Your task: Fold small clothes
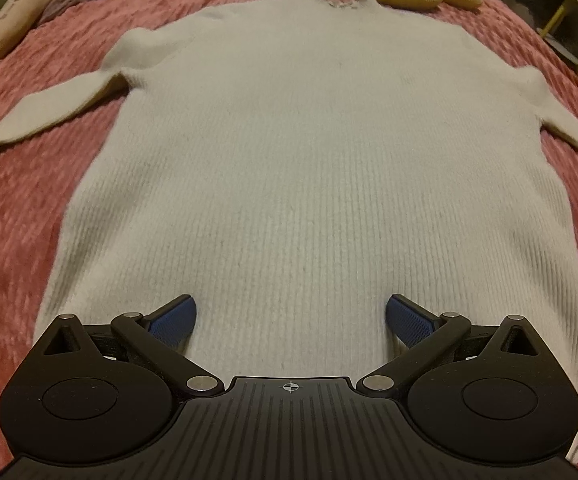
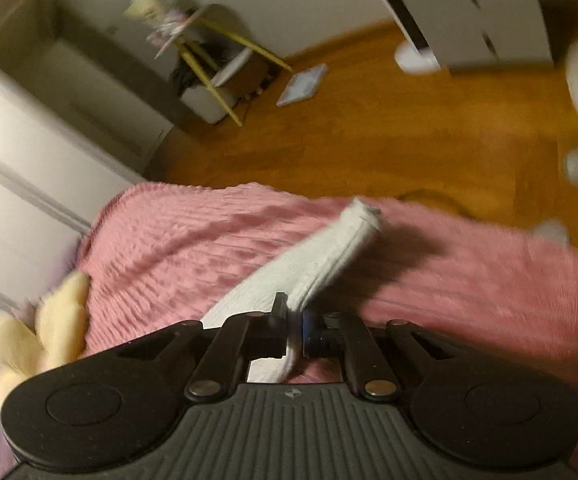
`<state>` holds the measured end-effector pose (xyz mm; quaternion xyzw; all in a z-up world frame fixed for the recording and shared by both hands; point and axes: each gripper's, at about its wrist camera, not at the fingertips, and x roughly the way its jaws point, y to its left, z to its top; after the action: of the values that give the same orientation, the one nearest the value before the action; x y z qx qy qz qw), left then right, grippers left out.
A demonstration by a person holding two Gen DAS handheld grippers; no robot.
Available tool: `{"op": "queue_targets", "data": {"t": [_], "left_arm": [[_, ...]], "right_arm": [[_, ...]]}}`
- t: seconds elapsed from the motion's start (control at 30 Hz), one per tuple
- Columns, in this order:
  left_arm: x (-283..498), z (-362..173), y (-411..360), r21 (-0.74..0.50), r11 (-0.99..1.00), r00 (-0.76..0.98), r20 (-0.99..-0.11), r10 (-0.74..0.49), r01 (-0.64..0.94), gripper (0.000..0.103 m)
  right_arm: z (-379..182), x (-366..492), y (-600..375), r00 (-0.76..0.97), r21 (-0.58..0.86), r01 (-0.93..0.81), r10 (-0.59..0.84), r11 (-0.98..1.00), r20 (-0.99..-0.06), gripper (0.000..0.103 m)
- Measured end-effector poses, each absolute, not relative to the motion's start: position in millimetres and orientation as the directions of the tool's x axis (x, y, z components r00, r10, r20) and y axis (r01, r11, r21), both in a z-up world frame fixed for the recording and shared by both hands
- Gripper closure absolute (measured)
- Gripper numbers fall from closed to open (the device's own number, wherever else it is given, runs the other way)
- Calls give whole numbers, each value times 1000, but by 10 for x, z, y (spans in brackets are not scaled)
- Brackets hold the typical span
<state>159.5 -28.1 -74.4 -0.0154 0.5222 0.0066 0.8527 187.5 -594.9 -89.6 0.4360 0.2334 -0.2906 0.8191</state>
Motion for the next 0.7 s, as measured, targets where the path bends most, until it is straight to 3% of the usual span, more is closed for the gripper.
{"op": "queue_targets", "data": {"t": [0.13,0.3,0.37,0.43,0.53,0.7], "left_arm": [[1697,-560,-238,-88,996,533,-843,-73,-2,0],[2023,-230,-86,-261,965,630,-745,-219,26,0],[2204,-161,-33,-309,950,647,-715,-265,48,0],[2392,-143,-2,-351,935,645,-701,-304,59,3],[2655,-195,-29,-425,903,627,-686,-369,67,10],[3130,-516,-207,-537,840,524,-697,-489,69,25]], "right_arm": [[-368,2202,-5190,813,420,503,-248,756,-527,97],[44,2559,-3771,916,316,37,94,948,-389,97],[38,2688,-3314,898,307,-77,200,949,-392,96],[-109,2832,-2942,838,303,-150,284,941,-466,93],[-374,2828,-2787,782,358,-143,327,923,-530,85],[-670,2533,-3157,777,401,36,227,916,-588,84]]}}
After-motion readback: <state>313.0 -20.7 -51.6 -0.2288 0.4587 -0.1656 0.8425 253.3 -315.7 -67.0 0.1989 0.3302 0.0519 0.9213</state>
